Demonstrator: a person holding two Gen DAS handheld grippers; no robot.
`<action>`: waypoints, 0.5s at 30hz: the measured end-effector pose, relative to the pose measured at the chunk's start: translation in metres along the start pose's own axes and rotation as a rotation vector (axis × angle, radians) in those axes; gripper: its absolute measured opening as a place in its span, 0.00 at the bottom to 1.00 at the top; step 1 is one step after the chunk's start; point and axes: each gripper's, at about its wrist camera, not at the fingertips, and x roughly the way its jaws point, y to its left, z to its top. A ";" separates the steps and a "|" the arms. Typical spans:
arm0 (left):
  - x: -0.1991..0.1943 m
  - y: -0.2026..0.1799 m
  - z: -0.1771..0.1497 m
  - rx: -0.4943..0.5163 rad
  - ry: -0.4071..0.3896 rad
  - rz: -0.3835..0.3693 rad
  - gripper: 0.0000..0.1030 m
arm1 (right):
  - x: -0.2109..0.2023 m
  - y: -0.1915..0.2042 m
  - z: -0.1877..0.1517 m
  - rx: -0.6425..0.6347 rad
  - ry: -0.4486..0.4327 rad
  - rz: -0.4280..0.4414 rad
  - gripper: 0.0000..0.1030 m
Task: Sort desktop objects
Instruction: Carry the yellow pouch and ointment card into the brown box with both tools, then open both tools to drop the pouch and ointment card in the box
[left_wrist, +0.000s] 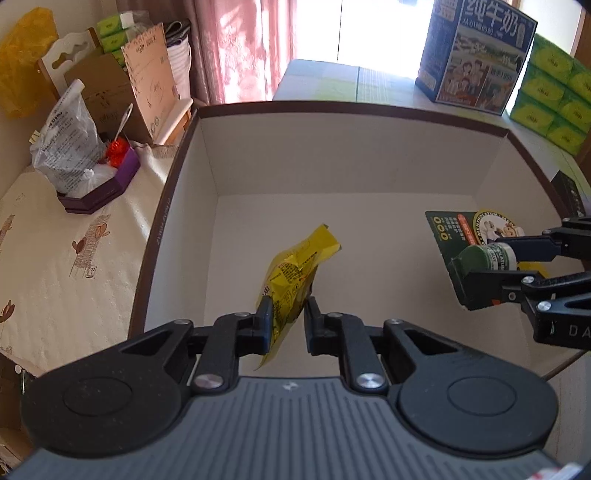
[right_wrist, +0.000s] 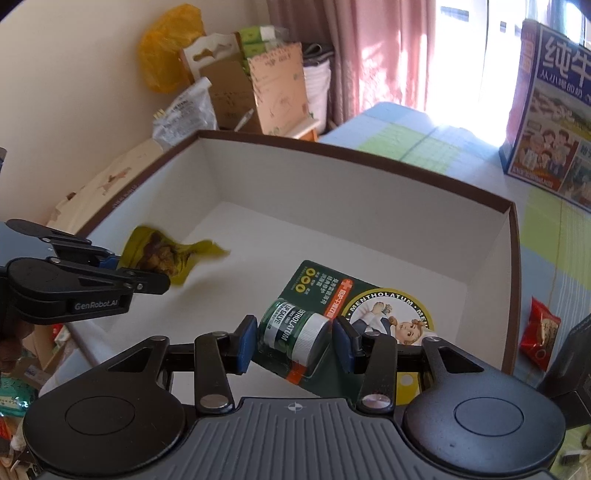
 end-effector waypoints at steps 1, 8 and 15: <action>0.003 0.000 0.001 0.010 0.010 -0.006 0.13 | 0.002 -0.001 0.001 0.007 0.005 -0.003 0.41; 0.006 0.003 0.006 0.042 0.021 -0.026 0.27 | 0.009 -0.001 0.003 0.028 0.025 -0.013 0.41; -0.003 0.006 0.009 0.052 0.014 -0.061 0.42 | 0.005 0.003 0.007 0.026 0.003 -0.020 0.68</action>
